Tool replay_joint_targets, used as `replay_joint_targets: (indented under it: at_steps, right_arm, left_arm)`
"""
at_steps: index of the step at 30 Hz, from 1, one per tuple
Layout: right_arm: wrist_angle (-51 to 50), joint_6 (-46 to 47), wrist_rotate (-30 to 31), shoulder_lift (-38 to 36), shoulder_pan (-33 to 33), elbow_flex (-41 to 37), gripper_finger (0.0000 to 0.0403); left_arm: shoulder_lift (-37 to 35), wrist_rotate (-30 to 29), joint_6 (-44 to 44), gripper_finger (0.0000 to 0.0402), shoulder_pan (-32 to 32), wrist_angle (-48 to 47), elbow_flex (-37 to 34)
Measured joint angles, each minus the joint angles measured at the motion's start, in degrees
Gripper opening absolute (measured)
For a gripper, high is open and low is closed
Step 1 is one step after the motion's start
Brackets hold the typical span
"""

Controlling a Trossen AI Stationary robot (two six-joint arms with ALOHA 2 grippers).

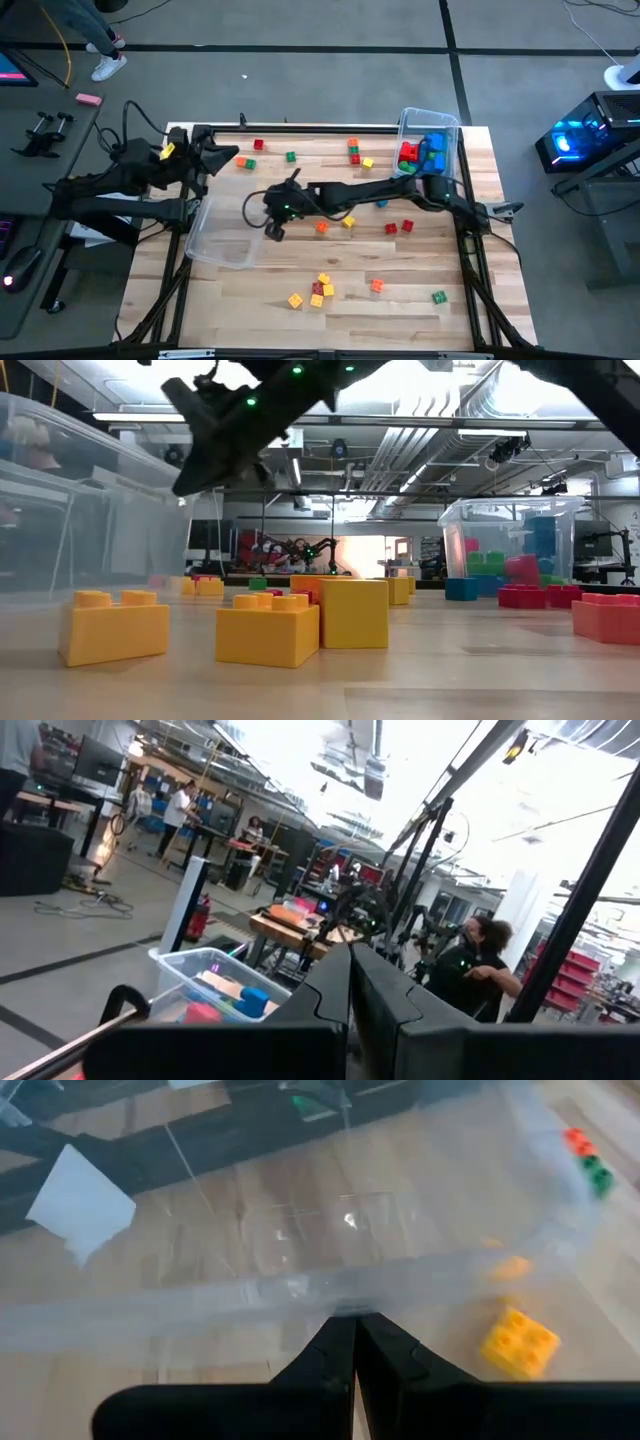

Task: Sort blocks by size
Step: Adjust the left transparent bin

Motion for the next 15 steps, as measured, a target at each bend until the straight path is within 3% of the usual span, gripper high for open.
replay_joint_targets:
  at_steps: [6,15]
  right_arm:
    - [-2.9,-4.0,-1.7,4.9,0.0,9.4,0.0000]
    - [-8.1,-9.0,-1.2,5.1,-1.1,10.7,0.0000]
  left_arm:
    - [-1.6,0.0,0.3,0.0000,0.0,-0.2,0.0]
    - [-3.0,0.0,4.0,0.0000,0.0,-0.3,0.0]
